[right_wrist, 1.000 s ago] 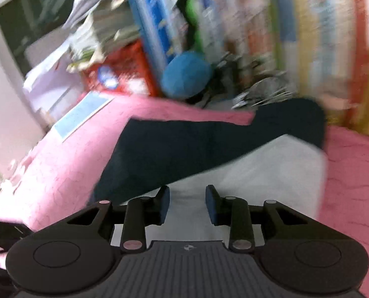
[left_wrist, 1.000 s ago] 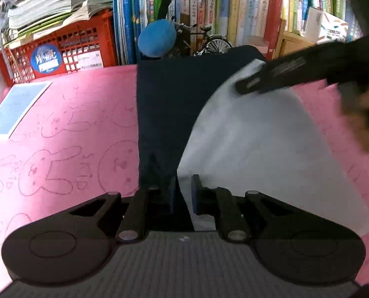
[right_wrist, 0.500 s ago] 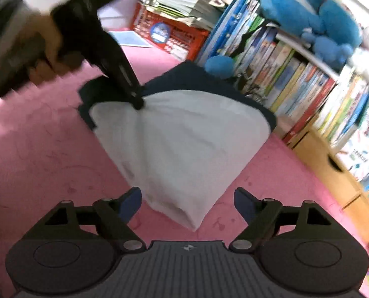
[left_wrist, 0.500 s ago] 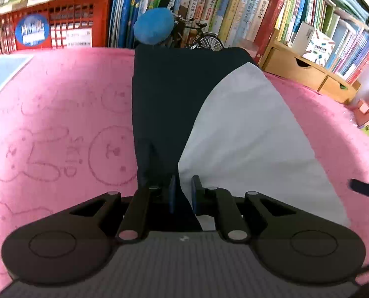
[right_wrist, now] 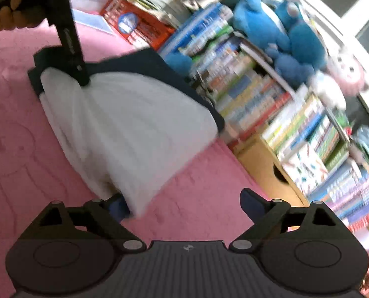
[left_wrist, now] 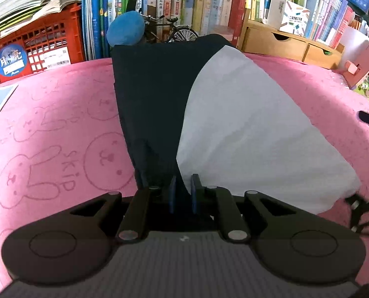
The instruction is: Fold clothes
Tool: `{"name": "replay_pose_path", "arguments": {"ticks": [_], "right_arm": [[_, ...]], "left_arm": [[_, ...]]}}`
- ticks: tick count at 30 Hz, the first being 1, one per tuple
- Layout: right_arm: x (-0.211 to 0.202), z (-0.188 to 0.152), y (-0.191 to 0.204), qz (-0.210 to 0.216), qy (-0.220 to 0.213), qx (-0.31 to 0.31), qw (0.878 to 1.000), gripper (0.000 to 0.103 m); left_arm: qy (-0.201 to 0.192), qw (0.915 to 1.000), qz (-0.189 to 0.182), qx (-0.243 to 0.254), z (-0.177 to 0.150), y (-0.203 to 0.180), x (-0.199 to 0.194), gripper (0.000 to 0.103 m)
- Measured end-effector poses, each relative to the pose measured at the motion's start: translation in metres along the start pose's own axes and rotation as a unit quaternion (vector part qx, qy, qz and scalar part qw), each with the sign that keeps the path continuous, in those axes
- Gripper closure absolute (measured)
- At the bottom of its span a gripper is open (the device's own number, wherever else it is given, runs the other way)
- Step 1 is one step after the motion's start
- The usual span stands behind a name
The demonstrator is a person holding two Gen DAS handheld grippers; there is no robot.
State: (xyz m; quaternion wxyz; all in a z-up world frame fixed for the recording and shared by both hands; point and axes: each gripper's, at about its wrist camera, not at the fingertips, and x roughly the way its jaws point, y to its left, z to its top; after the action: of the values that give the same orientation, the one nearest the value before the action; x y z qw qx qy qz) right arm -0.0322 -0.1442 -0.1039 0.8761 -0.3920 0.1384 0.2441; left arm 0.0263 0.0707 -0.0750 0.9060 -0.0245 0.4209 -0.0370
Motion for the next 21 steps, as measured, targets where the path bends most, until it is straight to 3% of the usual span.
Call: {"name": "replay_pose_path", "arguments": {"ticks": [2,5,7,8,10,13,15,17,19,21], "right_arm": [[0.007,0.009,0.007,0.011,-0.02,0.012,1.0,0.013],[0.02,0.003,-0.001,0.01,0.021,0.035,0.999,0.033],[0.015,-0.01,-0.026,0.027,0.038,0.088,0.995,0.032],[0.013,-0.013,-0.034,0.041,0.042,0.108,0.992,0.032],[0.007,-0.007,-0.028,0.036,0.034,0.073,0.996,0.035],[0.008,-0.004,-0.027,0.061,0.049,0.096,0.992,0.051],[0.008,-0.002,-0.026,0.075,0.056,0.112,0.989,0.066],[0.008,-0.002,-0.024,0.081,0.059,0.124,0.987,0.072],[0.008,-0.001,-0.024,0.082,0.06,0.132,0.986,0.073],[0.008,0.0,-0.024,0.083,0.061,0.141,0.985,0.073]], "left_arm": [[0.001,1.0,-0.003,0.009,0.001,0.002,0.0,0.089],[0.005,0.9991,-0.02,0.036,0.001,0.005,-0.001,0.09],[0.007,0.9982,-0.028,0.052,0.001,0.004,-0.001,0.09],[0.008,0.9977,-0.023,0.063,0.001,0.003,-0.001,0.09],[0.012,0.9968,-0.01,0.079,0.002,-0.001,-0.003,0.092],[0.022,0.9948,0.048,0.086,0.009,-0.011,-0.017,0.093],[-0.001,0.9933,0.073,0.09,0.015,-0.023,-0.035,0.094],[-0.038,0.9939,0.053,0.089,0.022,-0.041,-0.053,0.09],[-0.062,0.993,0.041,0.092,0.027,-0.065,-0.056,0.085],[-0.056,0.9915,0.041,0.11,0.023,-0.087,-0.04,0.082]]}}
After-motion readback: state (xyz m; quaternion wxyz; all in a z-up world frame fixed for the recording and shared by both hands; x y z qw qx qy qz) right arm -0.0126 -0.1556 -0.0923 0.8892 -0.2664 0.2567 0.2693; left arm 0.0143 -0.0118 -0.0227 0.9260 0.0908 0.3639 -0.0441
